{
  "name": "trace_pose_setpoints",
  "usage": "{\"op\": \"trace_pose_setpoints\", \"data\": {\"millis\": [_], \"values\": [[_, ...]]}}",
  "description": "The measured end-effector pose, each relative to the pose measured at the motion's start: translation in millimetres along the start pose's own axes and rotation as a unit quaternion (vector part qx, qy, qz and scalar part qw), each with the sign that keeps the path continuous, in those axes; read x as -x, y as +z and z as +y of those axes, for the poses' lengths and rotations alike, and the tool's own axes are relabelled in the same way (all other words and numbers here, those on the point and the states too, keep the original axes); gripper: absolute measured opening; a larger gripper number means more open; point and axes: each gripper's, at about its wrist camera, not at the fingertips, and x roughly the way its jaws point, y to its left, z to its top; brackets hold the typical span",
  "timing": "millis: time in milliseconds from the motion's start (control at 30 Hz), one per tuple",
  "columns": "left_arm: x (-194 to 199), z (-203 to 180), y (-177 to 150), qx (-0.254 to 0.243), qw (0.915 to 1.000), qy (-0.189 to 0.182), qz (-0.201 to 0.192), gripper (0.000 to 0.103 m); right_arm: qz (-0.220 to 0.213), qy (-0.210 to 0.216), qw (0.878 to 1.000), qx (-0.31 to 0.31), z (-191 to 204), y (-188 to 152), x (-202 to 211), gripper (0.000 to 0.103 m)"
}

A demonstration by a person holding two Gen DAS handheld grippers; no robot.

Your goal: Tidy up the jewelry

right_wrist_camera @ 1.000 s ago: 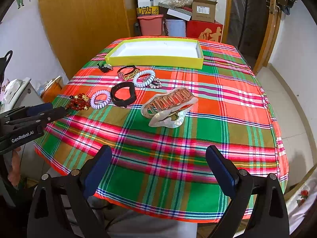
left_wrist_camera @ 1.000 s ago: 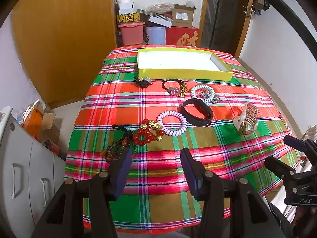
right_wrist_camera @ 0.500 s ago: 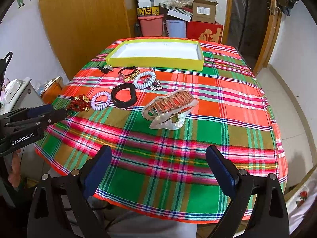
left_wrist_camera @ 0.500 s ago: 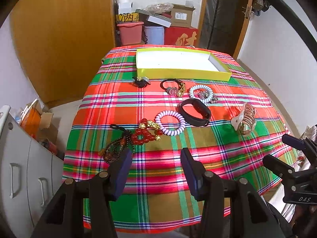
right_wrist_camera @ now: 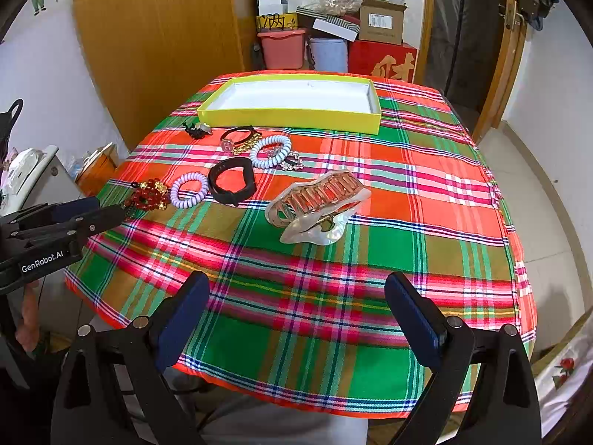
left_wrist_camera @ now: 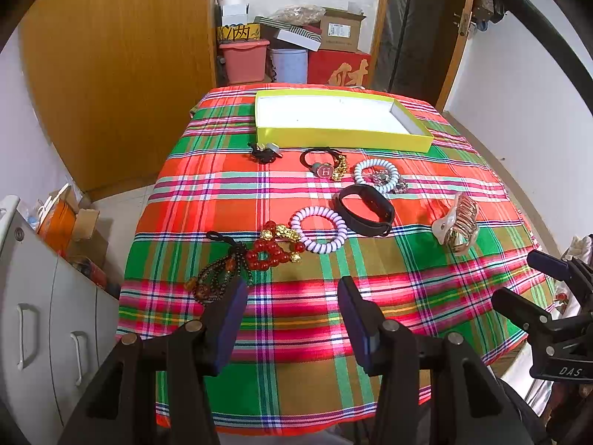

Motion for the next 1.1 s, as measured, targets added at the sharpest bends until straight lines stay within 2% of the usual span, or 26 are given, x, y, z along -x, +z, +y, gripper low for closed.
{"op": "trace_pose_setpoints", "data": {"millis": [667, 1100], "values": [[-1.7, 2.7, -0.5, 0.007, 1.0, 0.003, 0.003, 0.051, -0.007, 0.001, 1.0, -0.009, -2.1, -1.0, -0.3, 0.096], [-5.8, 6.5, -0.2, 0.017, 0.9997, -0.013, 0.008, 0.051, -0.006, 0.01, 1.0, -0.01, 0.4, 1.8, -3.9, 0.096]]}}
